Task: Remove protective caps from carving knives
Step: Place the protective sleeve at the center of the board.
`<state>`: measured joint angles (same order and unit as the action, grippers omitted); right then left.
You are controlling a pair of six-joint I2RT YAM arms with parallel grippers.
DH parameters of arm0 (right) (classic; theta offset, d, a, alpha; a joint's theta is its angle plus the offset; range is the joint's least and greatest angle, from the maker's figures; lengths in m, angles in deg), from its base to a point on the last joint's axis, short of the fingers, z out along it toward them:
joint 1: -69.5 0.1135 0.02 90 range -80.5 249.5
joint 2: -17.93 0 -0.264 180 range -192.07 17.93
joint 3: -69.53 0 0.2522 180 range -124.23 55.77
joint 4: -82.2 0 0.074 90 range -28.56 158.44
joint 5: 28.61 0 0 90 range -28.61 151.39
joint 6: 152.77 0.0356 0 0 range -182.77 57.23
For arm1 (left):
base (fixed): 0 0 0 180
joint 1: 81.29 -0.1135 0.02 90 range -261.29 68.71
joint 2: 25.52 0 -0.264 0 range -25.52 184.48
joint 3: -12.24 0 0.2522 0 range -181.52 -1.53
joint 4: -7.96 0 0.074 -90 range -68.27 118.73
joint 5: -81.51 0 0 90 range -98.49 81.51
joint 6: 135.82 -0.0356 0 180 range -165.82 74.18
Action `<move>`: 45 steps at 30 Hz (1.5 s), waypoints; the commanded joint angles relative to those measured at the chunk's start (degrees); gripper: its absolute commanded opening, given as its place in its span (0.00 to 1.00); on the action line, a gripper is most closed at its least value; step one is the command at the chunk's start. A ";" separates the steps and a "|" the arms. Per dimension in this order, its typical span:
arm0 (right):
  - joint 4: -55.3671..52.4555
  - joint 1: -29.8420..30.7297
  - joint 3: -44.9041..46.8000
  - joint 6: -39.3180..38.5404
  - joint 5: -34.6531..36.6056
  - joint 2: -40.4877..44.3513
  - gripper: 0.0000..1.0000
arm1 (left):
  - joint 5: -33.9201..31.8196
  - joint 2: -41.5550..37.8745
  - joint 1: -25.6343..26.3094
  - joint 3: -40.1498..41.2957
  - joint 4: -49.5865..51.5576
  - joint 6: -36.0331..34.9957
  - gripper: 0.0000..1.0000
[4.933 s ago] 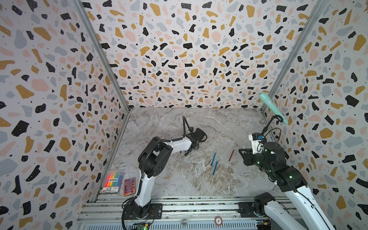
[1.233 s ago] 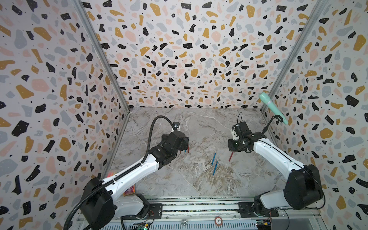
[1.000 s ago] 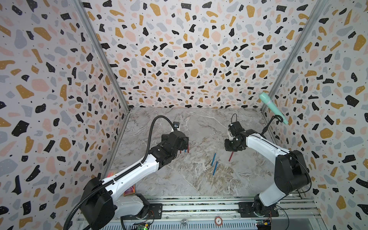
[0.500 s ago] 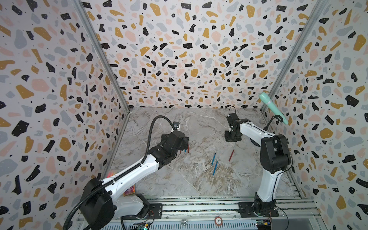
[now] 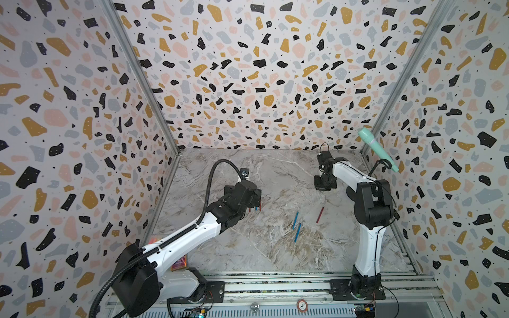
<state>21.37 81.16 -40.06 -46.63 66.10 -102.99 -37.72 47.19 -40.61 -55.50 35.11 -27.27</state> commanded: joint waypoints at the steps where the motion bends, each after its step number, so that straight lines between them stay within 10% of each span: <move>1: -4.25 -0.23 -2.20 -1.13 -0.53 -0.79 0.00 | -0.61 0.49 0.36 -1.94 0.24 -1.23 0.99; 14: -5.50 -0.23 -2.26 -1.46 -0.34 -2.74 0.00 | -0.50 1.35 0.36 -2.28 0.76 -1.41 0.99; 24: -6.07 -0.15 -2.28 -0.96 -0.94 -2.10 0.26 | -0.35 1.94 0.35 -2.58 1.10 -1.41 0.99; 45: -6.82 -0.28 -2.63 -0.18 -0.28 3.46 0.26 | 1.39 3.64 0.33 -3.53 1.99 -1.81 1.00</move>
<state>16.81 81.08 -41.03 -47.46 65.49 -105.31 -37.33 50.32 -40.61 -56.83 37.12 -28.30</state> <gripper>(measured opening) 0.261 0.995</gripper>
